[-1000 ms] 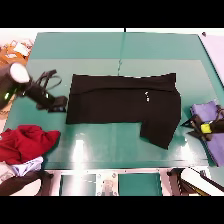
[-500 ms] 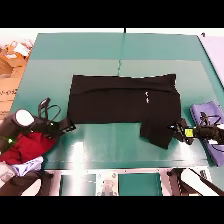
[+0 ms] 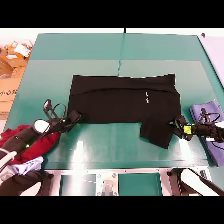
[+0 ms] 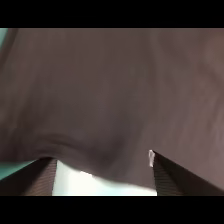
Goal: Fold the shirts.
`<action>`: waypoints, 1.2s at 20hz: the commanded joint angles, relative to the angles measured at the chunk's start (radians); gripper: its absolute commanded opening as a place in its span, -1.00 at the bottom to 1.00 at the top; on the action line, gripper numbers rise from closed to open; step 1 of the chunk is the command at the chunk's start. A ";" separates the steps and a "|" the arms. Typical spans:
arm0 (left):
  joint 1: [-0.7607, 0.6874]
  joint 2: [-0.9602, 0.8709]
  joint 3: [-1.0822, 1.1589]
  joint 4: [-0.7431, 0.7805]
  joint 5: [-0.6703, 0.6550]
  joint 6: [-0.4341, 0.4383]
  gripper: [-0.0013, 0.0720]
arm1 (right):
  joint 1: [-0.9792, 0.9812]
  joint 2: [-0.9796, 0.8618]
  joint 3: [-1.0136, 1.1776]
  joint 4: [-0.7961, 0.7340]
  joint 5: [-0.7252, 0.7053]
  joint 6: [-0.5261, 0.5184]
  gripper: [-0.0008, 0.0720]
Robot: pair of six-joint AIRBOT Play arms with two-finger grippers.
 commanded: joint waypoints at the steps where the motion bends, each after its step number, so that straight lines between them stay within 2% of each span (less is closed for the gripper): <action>1: -0.024 -0.053 0.031 -0.005 0.119 0.010 -0.34 | 0.001 0.000 0.002 0.005 -0.011 -0.003 0.45; 2: -0.024 -0.052 0.039 0.013 0.113 0.042 -0.74 | 0.001 0.000 0.002 0.005 -0.011 -0.003 0.45; 6: -0.024 -0.052 0.053 0.024 0.002 0.078 -0.75 | 0.001 0.000 0.002 0.004 0.010 -0.003 0.43; 7: -0.024 -0.052 0.054 0.034 -0.006 0.078 -0.75 | 0.001 0.000 0.002 0.004 0.020 -0.003 0.19; 8: -0.024 -0.052 0.054 0.046 -0.008 0.079 -0.88 | 0.001 0.000 0.002 0.004 0.032 -0.004 -0.24; 9: -0.017 -0.052 0.054 0.053 -0.014 0.079 -0.88 | 0.001 0.000 0.002 0.004 0.042 -0.007 -0.67; 10: 0.001 -0.052 0.054 0.053 -0.033 0.079 -0.88 | 0.001 0.000 0.004 0.004 0.051 -0.027 -0.91; 12: 0.059 -0.052 0.055 0.060 -0.115 0.086 -0.88 | 0.001 0.000 0.014 0.001 0.082 -0.030 -0.91; 15: 0.137 -0.047 0.063 0.076 -0.302 0.200 -0.88 | 0.001 0.001 0.050 -0.051 0.150 -0.026 -0.92; 19: 0.145 0.043 0.063 0.233 -0.460 0.193 -0.88 | 0.001 0.029 0.060 -0.174 0.248 0.061 -0.92; 21: 0.145 0.119 0.073 0.323 -0.547 0.154 -0.88 | 0.001 0.079 0.061 -0.246 0.298 0.107 -0.92; 24: 0.145 0.219 0.119 0.443 -0.743 0.145 -0.88 | 0.001 0.178 0.074 -0.330 0.369 0.151 -0.92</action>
